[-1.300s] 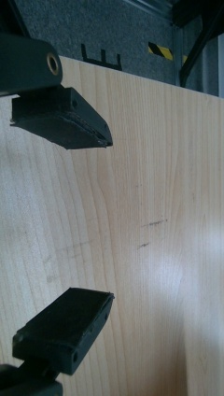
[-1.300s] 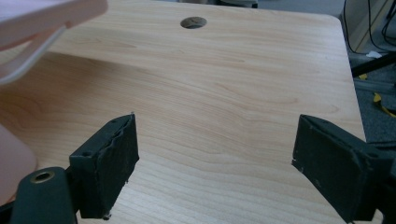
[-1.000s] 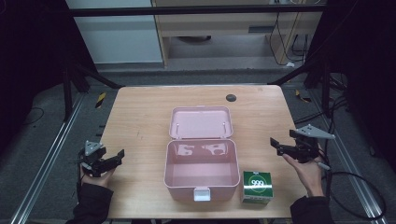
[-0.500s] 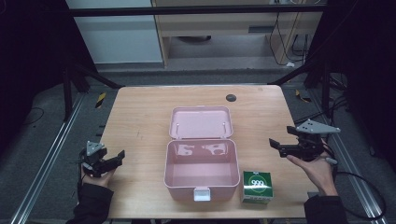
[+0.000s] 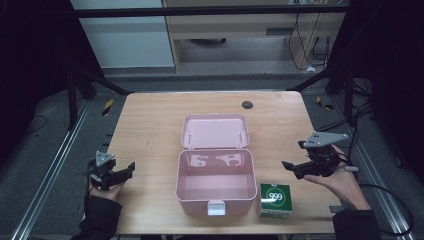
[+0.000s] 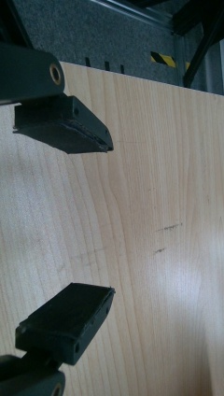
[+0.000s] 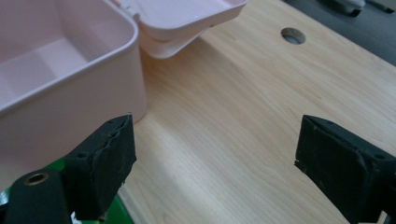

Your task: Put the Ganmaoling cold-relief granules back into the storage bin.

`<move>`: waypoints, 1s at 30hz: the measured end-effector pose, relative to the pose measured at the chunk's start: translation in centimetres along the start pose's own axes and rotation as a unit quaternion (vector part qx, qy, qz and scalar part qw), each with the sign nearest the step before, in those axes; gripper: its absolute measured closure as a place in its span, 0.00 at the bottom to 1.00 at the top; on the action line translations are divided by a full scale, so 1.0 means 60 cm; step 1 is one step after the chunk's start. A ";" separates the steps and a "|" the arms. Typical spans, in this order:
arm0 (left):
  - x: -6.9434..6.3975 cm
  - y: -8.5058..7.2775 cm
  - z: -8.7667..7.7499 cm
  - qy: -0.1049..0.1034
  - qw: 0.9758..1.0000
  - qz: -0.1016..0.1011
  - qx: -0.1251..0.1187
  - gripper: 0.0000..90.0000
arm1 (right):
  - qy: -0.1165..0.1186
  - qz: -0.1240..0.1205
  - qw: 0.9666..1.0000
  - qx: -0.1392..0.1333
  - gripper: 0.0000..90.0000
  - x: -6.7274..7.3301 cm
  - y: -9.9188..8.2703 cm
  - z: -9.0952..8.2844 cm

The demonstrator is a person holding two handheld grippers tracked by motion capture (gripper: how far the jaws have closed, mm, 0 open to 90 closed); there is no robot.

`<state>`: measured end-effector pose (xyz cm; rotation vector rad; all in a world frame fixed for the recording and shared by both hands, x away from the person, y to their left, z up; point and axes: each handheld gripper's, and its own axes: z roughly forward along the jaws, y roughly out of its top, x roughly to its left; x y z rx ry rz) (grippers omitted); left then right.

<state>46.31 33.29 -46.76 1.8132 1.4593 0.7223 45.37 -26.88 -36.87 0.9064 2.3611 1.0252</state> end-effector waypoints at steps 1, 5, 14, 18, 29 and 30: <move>0.000 0.000 0.000 0.001 1.000 0.001 0.001 0.27 | 0.004 -0.006 1.000 0.004 0.13 0.002 0.001 -0.001; -0.001 0.000 0.000 0.003 1.000 0.004 0.001 0.26 | 0.021 -0.026 0.999 0.026 0.12 0.012 0.006 -0.003; -0.002 0.000 0.002 0.002 1.000 0.009 0.005 0.26 | 0.072 -0.090 0.991 0.072 0.09 0.039 0.013 0.000; -0.003 -0.001 0.002 0.004 1.000 0.011 0.006 0.26 | 0.086 -0.108 0.987 0.079 0.09 0.049 0.013 0.000; -0.004 -0.001 0.004 0.003 1.000 0.015 0.010 0.26 | 0.115 -0.138 0.979 0.098 0.07 0.068 0.014 0.000; -0.004 -0.001 0.004 0.003 1.000 0.015 0.010 0.26 | 0.117 -0.138 0.978 0.099 0.07 0.069 0.013 0.001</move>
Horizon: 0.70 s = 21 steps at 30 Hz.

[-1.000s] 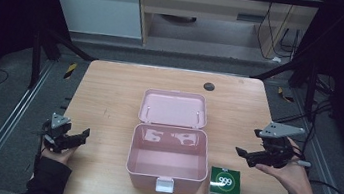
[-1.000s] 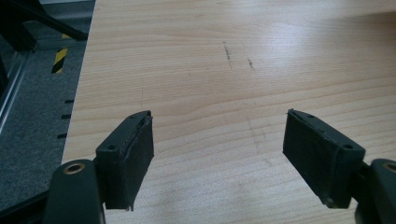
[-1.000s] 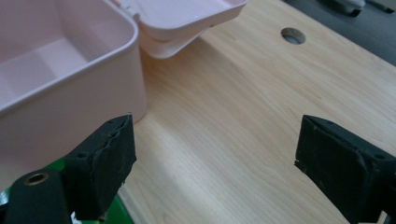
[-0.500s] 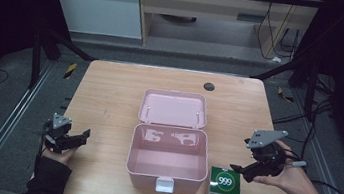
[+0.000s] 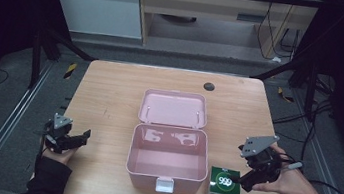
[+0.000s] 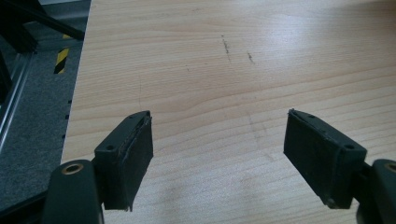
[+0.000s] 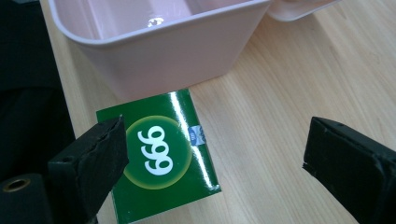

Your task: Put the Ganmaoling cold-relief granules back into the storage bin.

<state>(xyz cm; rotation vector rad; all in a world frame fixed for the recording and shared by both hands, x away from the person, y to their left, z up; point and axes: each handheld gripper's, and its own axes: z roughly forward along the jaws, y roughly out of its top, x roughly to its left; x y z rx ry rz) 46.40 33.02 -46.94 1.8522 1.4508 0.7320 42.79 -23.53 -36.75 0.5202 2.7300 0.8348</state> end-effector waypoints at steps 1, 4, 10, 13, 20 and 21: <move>0.000 0.000 0.000 0.000 1.000 0.000 0.000 0.26 | 0.003 -0.004 1.000 0.002 0.07 0.001 0.000 0.001; 0.001 0.000 0.000 0.001 1.000 0.000 0.000 0.26 | 0.013 -0.011 1.000 0.008 0.07 0.005 -0.001 0.004; 0.000 0.000 -0.001 0.001 1.000 0.001 -0.001 0.26 | 0.024 -0.022 0.999 0.024 0.06 0.009 -0.002 0.014; 0.001 0.000 0.000 0.002 1.000 0.000 0.000 0.26 | 0.028 -0.030 0.999 0.034 0.06 0.013 -0.002 0.020; 0.000 0.000 0.000 0.002 1.000 0.001 0.000 0.26 | 0.043 -0.044 0.997 0.053 0.06 0.022 0.002 0.032; 0.000 0.000 0.000 0.002 1.000 0.001 0.000 0.26 | 0.044 -0.046 0.996 0.057 0.06 0.023 0.002 0.033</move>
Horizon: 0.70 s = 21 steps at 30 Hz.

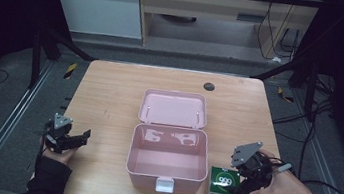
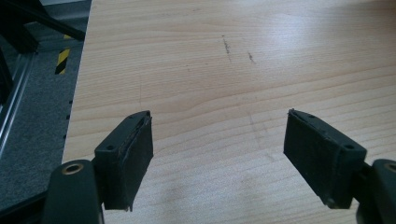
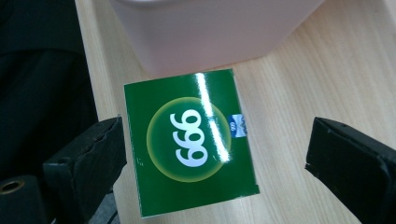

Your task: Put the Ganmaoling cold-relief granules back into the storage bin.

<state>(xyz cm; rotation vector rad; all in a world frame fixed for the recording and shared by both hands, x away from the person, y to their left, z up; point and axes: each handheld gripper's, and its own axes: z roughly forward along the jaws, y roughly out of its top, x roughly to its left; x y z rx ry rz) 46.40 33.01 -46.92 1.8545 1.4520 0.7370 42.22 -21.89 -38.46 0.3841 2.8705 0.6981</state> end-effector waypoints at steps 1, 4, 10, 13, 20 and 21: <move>0.000 0.000 0.000 0.000 1.000 0.000 -0.001 0.26 | 0.002 0.001 1.000 0.003 0.06 0.001 0.000 0.002; 0.001 0.000 0.000 0.000 1.000 0.000 0.000 0.26 | 0.002 -0.001 1.000 0.006 0.05 0.004 0.001 0.008; 0.000 0.000 0.000 0.000 1.000 0.001 0.001 0.26 | 0.010 -0.007 1.000 0.028 0.05 0.007 -0.001 0.025; 0.000 0.000 0.001 0.000 1.000 0.002 0.001 0.26 | 0.012 -0.011 0.999 0.032 0.05 0.008 0.000 0.029; 0.000 0.000 0.002 0.000 1.000 0.003 0.003 0.26 | 0.019 -0.013 0.999 0.046 0.04 0.010 0.000 0.045; 0.000 -0.001 0.002 0.000 1.000 0.003 0.003 0.26 | 0.019 -0.013 0.999 0.046 0.04 0.010 0.000 0.048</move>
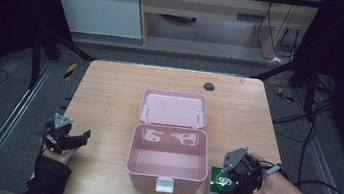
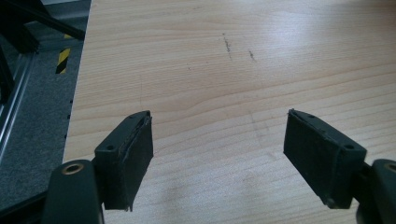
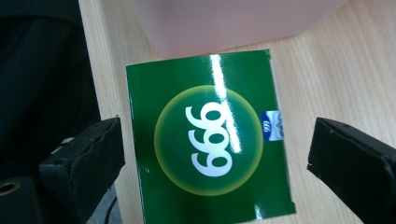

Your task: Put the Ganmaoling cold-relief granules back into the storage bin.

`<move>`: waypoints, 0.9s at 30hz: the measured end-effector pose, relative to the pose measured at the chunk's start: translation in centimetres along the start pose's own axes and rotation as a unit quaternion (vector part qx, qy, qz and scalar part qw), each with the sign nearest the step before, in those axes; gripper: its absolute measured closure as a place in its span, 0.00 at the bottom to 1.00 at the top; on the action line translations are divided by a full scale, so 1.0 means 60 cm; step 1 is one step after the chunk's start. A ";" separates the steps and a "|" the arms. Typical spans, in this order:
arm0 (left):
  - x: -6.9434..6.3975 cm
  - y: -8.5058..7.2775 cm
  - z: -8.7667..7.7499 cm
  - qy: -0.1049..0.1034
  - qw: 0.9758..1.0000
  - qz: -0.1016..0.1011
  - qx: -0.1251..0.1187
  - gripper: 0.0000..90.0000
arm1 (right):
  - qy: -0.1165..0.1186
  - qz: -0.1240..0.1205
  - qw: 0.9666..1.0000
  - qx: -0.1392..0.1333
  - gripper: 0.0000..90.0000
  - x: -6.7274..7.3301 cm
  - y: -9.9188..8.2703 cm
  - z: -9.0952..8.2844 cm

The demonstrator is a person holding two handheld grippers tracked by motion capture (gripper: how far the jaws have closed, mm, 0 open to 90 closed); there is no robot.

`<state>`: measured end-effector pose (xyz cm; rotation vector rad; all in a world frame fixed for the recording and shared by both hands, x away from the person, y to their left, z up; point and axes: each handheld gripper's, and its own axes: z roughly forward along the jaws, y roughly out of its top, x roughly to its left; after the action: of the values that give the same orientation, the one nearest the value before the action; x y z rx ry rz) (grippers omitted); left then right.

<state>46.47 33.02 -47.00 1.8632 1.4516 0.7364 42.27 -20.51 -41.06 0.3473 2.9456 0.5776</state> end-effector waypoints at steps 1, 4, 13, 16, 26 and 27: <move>0.000 0.000 0.000 0.000 1.000 0.000 0.000 0.26 | 0.002 0.000 1.000 0.004 0.04 0.000 0.000 0.002; 0.000 0.000 0.000 0.000 1.000 0.001 0.001 0.26 | 0.005 0.000 1.000 0.010 0.04 0.000 -0.001 0.010; -0.001 0.000 0.001 0.000 1.000 0.002 0.001 0.26 | 0.010 0.003 1.000 0.024 0.05 -0.001 -0.007 0.031; -0.001 0.000 0.001 0.000 1.000 0.002 0.002 0.26 | 0.013 0.002 1.000 0.026 0.06 -0.001 -0.009 0.036; 0.000 0.000 0.001 -0.001 1.000 0.002 0.001 0.26 | 0.028 -0.004 0.999 0.036 0.10 -0.004 -0.012 0.053; 0.000 0.000 0.001 0.000 1.000 0.003 0.001 0.26 | 0.029 -0.001 0.999 0.038 0.11 -0.004 -0.012 0.054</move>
<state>46.50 33.00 -47.05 1.8703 1.4484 0.7372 42.88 -20.07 -44.34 0.3399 3.0288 0.4847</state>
